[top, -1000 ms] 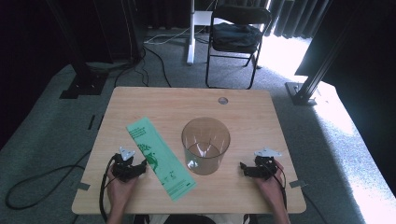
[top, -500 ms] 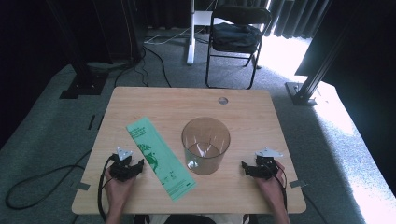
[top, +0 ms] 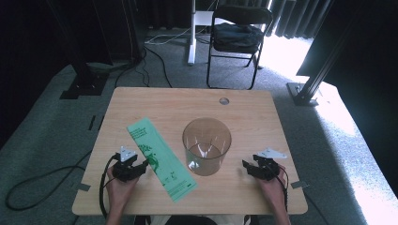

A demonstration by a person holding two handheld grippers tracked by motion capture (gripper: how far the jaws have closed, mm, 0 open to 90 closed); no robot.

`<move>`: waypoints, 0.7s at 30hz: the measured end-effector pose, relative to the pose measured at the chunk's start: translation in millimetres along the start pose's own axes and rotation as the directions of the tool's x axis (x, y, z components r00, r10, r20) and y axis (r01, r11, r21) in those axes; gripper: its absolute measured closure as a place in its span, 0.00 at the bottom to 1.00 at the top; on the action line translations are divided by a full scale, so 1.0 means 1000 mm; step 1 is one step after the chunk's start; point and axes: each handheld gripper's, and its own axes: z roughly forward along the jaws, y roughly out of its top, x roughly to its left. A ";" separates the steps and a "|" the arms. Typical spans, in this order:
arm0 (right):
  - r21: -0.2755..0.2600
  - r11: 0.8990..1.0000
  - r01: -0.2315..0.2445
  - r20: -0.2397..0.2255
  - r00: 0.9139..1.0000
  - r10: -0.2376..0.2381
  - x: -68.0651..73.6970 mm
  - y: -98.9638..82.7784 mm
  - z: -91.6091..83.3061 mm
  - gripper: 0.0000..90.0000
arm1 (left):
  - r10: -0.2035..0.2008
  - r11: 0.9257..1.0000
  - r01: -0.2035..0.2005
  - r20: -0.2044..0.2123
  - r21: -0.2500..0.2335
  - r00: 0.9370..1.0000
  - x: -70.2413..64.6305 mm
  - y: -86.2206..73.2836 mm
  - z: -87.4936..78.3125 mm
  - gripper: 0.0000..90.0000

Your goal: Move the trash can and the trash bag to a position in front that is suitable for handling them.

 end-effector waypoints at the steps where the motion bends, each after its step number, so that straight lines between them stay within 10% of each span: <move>1: 0.000 1.000 0.004 -0.005 1.000 -0.004 0.001 0.000 0.000 0.47 | -0.001 1.000 0.001 0.005 0.000 1.000 -0.001 0.001 0.000 0.50; 21: -0.008 1.000 0.029 -0.032 0.999 -0.029 0.012 0.009 -0.004 0.56 | 0.030 0.999 -0.028 0.083 -0.026 0.996 -0.014 0.013 0.001 0.50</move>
